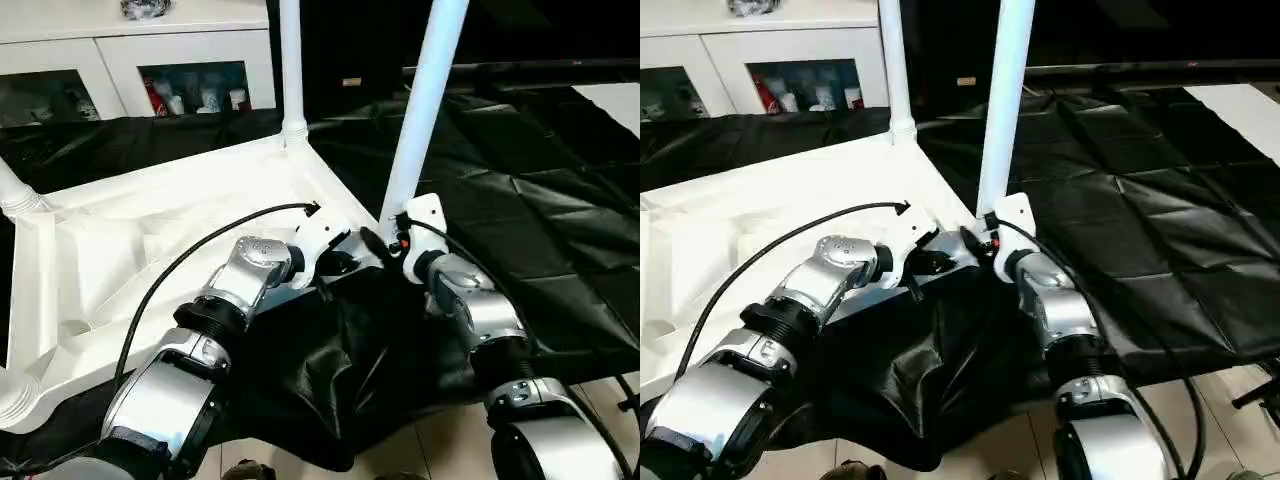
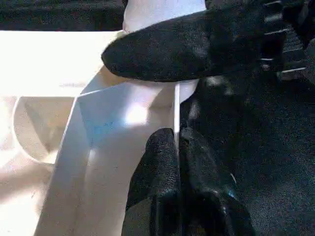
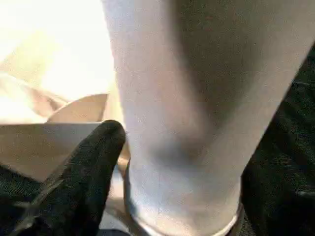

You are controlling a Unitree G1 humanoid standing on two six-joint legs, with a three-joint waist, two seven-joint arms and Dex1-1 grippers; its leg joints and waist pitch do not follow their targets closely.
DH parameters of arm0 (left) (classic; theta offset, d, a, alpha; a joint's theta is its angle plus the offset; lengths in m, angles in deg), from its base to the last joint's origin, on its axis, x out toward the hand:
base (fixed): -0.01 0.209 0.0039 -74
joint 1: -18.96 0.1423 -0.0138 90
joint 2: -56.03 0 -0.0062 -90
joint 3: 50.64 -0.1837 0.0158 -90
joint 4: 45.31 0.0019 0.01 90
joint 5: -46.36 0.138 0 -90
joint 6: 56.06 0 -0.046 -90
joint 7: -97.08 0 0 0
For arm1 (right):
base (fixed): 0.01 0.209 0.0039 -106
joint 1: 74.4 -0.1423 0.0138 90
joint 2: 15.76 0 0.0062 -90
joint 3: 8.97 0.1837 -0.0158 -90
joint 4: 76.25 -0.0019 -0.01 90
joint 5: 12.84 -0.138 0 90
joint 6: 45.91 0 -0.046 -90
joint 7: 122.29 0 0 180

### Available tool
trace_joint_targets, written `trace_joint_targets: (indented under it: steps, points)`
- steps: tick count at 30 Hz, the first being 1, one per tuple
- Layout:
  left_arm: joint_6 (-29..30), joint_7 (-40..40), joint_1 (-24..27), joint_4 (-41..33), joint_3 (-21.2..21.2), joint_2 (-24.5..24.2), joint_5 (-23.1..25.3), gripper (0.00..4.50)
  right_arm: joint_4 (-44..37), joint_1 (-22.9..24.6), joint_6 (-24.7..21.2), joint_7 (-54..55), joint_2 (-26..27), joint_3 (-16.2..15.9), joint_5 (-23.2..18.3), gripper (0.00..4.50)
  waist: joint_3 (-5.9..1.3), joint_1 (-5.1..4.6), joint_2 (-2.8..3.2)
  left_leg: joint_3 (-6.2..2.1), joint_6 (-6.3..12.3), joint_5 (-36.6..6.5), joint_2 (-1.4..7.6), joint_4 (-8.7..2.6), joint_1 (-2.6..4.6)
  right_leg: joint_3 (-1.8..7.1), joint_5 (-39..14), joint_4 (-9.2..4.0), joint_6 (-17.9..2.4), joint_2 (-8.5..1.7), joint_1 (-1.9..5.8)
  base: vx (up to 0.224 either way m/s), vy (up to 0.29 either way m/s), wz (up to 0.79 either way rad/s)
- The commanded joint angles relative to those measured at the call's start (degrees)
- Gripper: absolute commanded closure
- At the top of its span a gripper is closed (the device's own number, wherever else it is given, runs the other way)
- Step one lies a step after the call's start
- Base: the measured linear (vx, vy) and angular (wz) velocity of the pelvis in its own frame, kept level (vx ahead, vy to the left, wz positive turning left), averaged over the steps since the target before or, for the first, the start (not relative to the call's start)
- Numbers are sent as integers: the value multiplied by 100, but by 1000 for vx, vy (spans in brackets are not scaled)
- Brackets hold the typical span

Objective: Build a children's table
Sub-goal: Rotate leg to tighten

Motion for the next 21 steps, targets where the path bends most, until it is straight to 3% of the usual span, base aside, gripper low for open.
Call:
trace_joint_targets:
  steps: [1,9,10,14,21]
  points:
    - [-448,-88,-114,-297,65,197,-235,450,-57,20,-38,-575,253,-478,-171,53,-455,5,-78,-110,423,-890,163,-336,169,234,-586,-397,-1425,-385,298,0,0,0]
    - [-654,-1065,250,-670,-124,-175,-313,450,-742,335,49,-2290,-628,-935,-172,53,-442,33,-94,-92,556,-898,177,-318,158,230,-580,-394,-1459,-381,301,0,0,0]
    - [-679,-1296,302,-756,-158,-263,-346,450,-946,437,-1,-2655,-809,-994,-214,53,-432,37,-115,-93,532,-983,182,-327,166,226,-734,-417,-1437,-377,292,0,0,0]
    - [-714,-1951,458,-1036,-253,-468,-486,450,-1191,583,-114,-3280,-1162,-1052,-329,53,-415,72,-103,-98,434,-1187,200,-342,181,233,-1176,-442,-1368,-390,269,0,0,0]
    - [-580,-2764,718,-1465,-392,-864,-525,450,-1651,765,-301,-4029,-1591,-1074,-594,53,-422,157,-55,-107,334,-1223,226,-360,200,245,-1135,-424,-1351,-385,235,0,0,0]
